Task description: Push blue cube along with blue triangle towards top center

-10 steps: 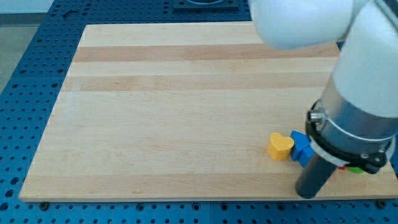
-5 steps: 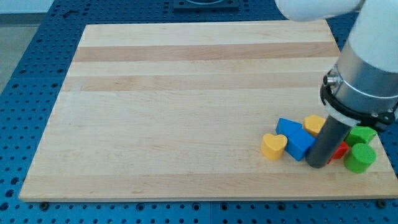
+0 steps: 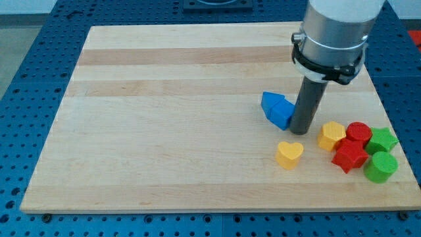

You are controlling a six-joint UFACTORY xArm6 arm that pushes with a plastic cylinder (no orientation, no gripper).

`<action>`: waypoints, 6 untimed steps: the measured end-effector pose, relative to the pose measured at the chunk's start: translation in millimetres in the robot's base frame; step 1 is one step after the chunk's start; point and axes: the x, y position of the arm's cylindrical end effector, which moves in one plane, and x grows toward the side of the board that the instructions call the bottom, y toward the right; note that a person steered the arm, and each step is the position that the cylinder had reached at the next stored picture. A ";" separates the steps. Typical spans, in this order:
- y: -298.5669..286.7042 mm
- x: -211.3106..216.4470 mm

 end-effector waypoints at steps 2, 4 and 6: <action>-26.6 -17.0; -34.0 -64.1; -33.3 -102.0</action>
